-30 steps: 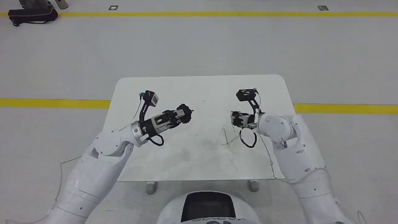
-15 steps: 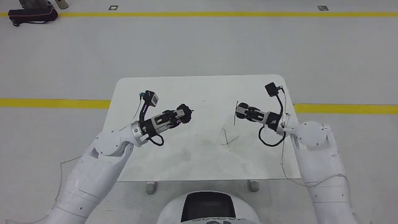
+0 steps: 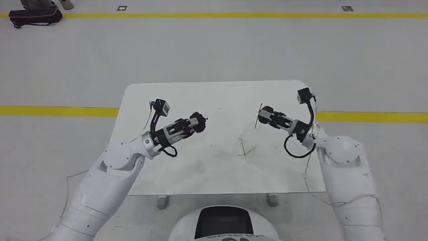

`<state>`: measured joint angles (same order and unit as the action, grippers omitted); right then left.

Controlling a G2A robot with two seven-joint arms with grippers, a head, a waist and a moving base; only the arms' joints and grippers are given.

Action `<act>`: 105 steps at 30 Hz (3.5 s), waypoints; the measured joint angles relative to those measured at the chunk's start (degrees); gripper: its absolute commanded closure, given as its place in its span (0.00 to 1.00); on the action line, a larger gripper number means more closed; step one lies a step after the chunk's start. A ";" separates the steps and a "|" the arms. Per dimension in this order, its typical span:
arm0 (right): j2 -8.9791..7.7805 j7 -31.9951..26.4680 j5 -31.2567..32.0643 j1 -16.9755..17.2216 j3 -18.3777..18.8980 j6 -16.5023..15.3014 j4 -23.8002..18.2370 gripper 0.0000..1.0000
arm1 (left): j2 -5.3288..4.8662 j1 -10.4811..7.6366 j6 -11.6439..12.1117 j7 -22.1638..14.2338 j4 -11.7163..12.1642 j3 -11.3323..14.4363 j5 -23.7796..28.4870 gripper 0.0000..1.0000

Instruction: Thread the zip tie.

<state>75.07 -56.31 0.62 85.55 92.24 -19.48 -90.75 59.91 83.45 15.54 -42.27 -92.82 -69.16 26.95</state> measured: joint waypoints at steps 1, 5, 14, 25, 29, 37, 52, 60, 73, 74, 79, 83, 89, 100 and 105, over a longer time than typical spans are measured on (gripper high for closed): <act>-0.08 0.20 -2.23 0.98 0.82 0.00 -0.98 1.00 | 0.03 0.37 0.27 0.94 -0.20 0.02 -0.15 1.00; 0.06 1.71 -10.60 4.58 3.54 0.00 -4.42 1.00 | 0.24 2.09 1.92 6.13 -1.25 0.50 -1.90 1.00; 1.49 4.58 -11.42 6.66 3.04 0.00 -7.12 1.00 | 1.14 2.88 3.97 13.08 -1.24 4.36 -5.90 1.00; 1.67 7.48 -11.45 6.93 1.83 0.06 -7.14 1.00 | 1.28 2.95 3.94 13.86 -1.43 4.65 -5.83 1.00; 2.32 15.14 -11.08 7.72 -0.92 -0.01 -9.88 1.00 | 2.15 2.54 3.94 18.80 -1.26 7.38 -10.13 1.00; 3.23 23.84 -3.02 8.68 -5.77 0.00 -12.38 1.00 | 3.36 1.44 3.94 23.28 -0.23 10.07 -16.84 1.00; 3.12 29.44 2.12 7.58 -11.80 0.00 -8.45 1.00 | 3.40 3.26 3.94 19.31 -0.22 4.82 -12.83 1.00; 3.12 29.44 2.12 7.58 -11.80 0.00 -8.45 1.00 | 3.40 3.25 3.94 19.35 -0.22 4.87 -12.87 1.00; 3.27 31.12 1.83 7.02 -13.33 0.01 -8.35 1.00 | 3.40 3.25 3.94 19.35 -0.22 4.87 -12.86 1.00; 3.37 32.38 1.79 6.64 -14.05 0.00 -8.10 1.00 | 3.40 3.25 3.94 19.35 -0.22 4.87 -12.86 1.00; 3.74 37.79 3.15 4.94 -16.98 0.00 -6.52 1.00 | 3.40 3.25 3.94 19.35 -0.22 4.87 -12.86 1.00; 3.82 41.69 5.64 3.46 -19.38 0.00 -5.81 1.00 | 3.40 3.25 3.94 19.35 -0.22 4.87 -12.86 1.00; 3.61 43.81 6.79 1.43 -23.11 0.00 -3.82 1.00 | 3.40 3.25 3.94 19.35 -0.22 4.87 -12.86 1.00; 3.49 44.33 6.61 0.95 -24.02 0.00 -3.12 1.00 | 3.40 3.25 3.94 19.35 -0.22 4.87 -12.86 1.00; 3.44 44.33 7.60 0.89 -24.14 0.06 -3.16 1.00 | 3.40 3.25 3.94 19.35 -0.22 4.87 -12.86 1.00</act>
<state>78.52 -11.97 8.22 86.45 68.11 -19.42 -93.91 63.31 86.70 19.48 -22.91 -93.04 -64.29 14.08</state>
